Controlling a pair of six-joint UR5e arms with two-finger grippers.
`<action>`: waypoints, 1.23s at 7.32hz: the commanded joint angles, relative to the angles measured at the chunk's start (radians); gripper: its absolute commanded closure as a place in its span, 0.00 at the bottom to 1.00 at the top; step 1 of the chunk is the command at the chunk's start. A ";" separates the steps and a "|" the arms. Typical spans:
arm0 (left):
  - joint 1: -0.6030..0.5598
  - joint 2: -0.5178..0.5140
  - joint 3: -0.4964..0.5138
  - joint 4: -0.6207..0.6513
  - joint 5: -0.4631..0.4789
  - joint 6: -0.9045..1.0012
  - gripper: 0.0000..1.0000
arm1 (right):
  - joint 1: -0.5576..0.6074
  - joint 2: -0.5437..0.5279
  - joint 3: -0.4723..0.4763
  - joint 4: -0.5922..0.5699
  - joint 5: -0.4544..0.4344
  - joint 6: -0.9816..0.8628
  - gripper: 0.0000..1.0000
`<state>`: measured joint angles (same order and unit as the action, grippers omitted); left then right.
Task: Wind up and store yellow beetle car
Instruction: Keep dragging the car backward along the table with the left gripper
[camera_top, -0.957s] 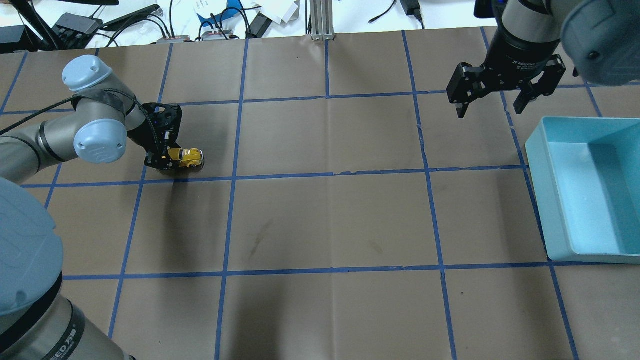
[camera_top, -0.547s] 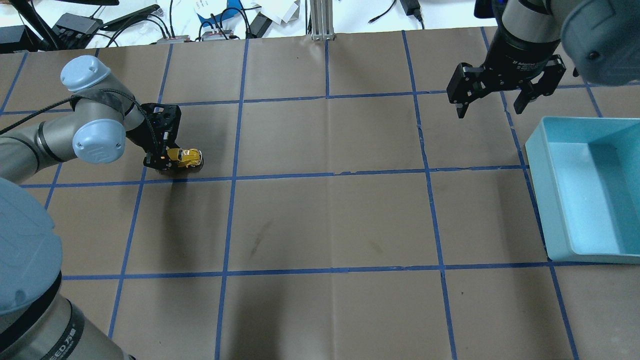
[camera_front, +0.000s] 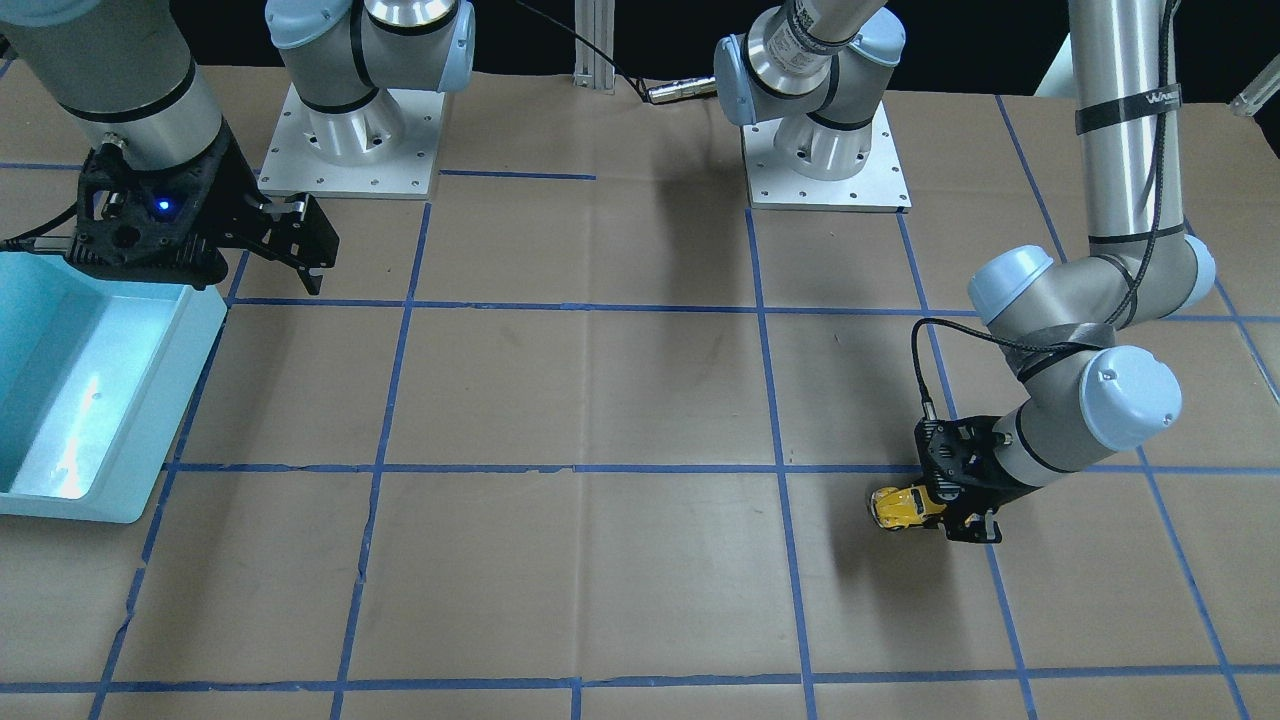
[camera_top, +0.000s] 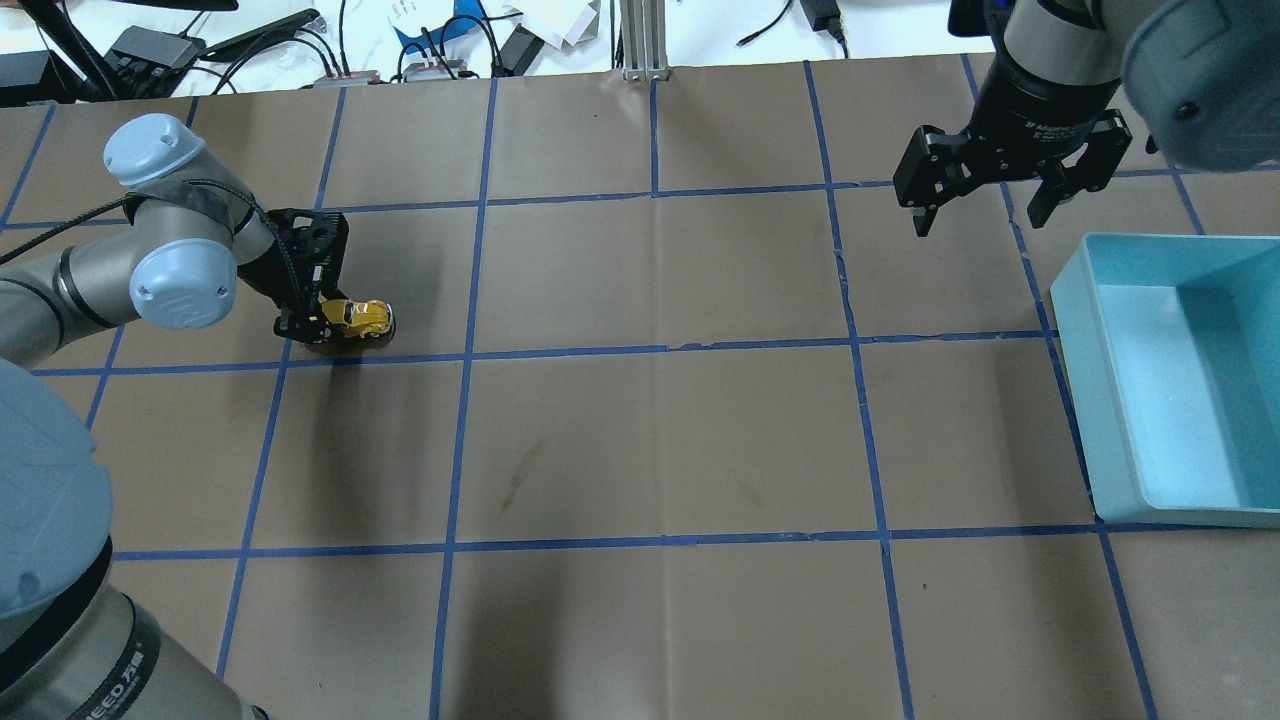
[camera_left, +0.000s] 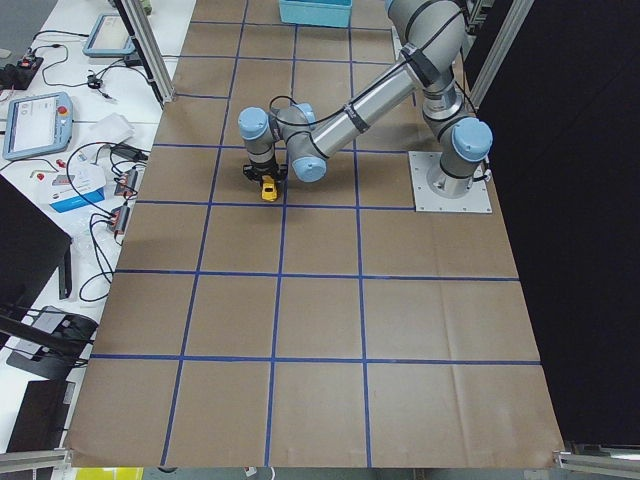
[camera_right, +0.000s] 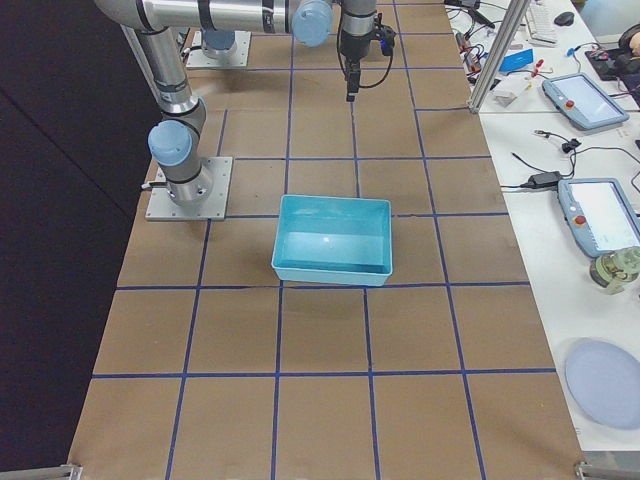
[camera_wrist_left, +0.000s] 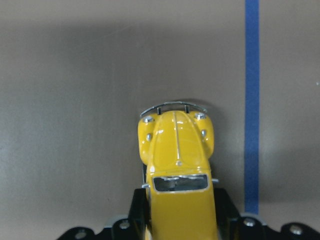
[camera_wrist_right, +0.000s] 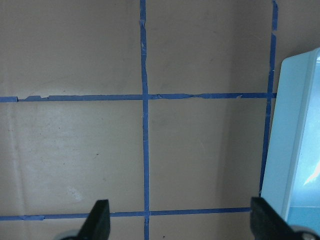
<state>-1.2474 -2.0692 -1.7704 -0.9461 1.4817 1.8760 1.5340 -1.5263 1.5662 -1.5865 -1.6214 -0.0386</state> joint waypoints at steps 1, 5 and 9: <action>0.011 -0.002 0.000 -0.006 0.000 0.002 0.59 | 0.000 0.000 0.000 -0.001 0.002 -0.001 0.00; 0.026 0.000 0.002 -0.013 0.000 0.002 0.59 | 0.000 0.000 0.000 -0.001 0.002 0.000 0.00; 0.026 0.004 0.003 -0.072 -0.018 -0.006 0.00 | 0.000 0.000 0.000 -0.003 0.003 -0.003 0.00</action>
<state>-1.2210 -2.0682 -1.7681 -0.9971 1.4744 1.8718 1.5347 -1.5263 1.5662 -1.5888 -1.6199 -0.0420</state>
